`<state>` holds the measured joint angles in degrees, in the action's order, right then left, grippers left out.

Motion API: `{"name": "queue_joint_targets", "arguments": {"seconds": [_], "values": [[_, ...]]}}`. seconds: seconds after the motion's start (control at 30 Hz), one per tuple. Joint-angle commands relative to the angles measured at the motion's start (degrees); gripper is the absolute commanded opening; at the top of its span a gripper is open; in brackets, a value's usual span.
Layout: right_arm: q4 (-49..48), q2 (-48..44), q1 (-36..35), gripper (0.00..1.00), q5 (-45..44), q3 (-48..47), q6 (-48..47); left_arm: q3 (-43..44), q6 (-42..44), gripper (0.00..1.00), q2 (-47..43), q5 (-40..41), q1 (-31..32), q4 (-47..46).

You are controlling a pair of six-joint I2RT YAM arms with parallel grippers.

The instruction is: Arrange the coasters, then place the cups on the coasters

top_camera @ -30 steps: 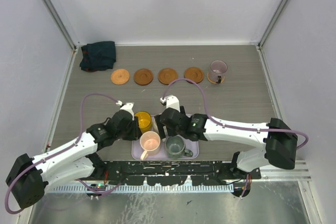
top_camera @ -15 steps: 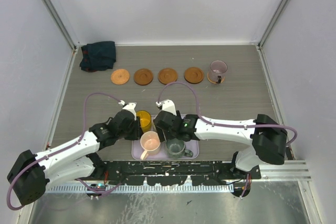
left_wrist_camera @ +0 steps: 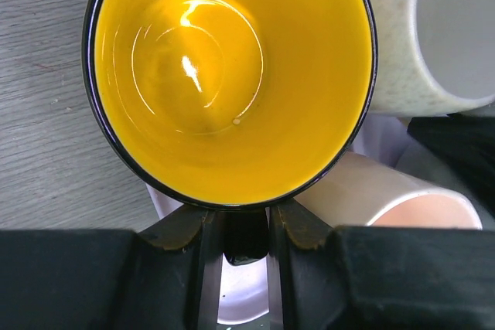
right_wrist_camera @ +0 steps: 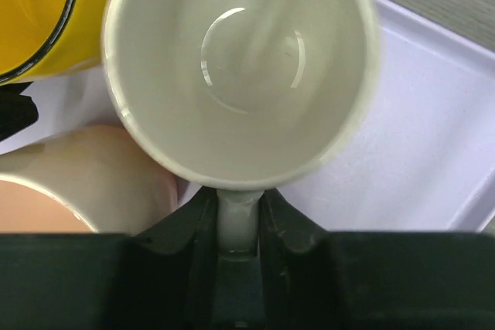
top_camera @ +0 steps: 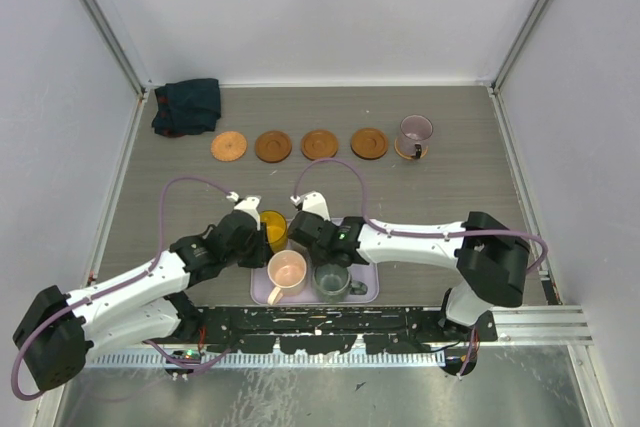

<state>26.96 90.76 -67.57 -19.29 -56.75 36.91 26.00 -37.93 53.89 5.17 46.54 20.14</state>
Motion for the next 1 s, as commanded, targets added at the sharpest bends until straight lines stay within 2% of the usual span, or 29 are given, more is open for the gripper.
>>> {"name": "queue_joint_targets", "arguments": {"seconds": [0.0, 0.07, 0.1, 0.23, 0.33, 0.67, 0.97], "values": [[0.16, 1.16, -0.63, 0.21, 1.35, -1.68, 0.11, -0.42, -0.29, 0.22, -0.89, 0.39, 0.81, -1.05], [0.36, 1.26, -0.61, 0.03, 0.91, -1.65, 0.10, -0.21, -0.30, 0.20, -1.20, 1.04, 1.15, -0.54], [0.54, 1.26, -0.70, 0.01, 0.60, -1.68, 0.12, -0.04, -0.30, 0.18, -1.43, 1.37, 1.35, -0.35], [1.01, 0.36, -0.87, 0.01, -2.12, -1.17, 0.69, 1.18, 0.36, 0.08, -2.67, 3.69, 2.27, 1.11], [0.75, -1.66, -1.07, 0.01, -5.41, -0.32, 1.16, 2.59, 1.19, 0.05, -3.49, 5.63, 2.70, 2.29], [0.40, -7.40, -1.09, 0.01, -16.80, 0.07, 0.89, 6.56, 4.90, 0.01, -5.43, 12.33, 3.55, 0.82], [-1.20, -9.94, -1.07, 0.01, -25.33, -0.31, -2.38, 9.53, 8.40, 0.01, -4.14, 15.42, 3.57, -1.18]]}}
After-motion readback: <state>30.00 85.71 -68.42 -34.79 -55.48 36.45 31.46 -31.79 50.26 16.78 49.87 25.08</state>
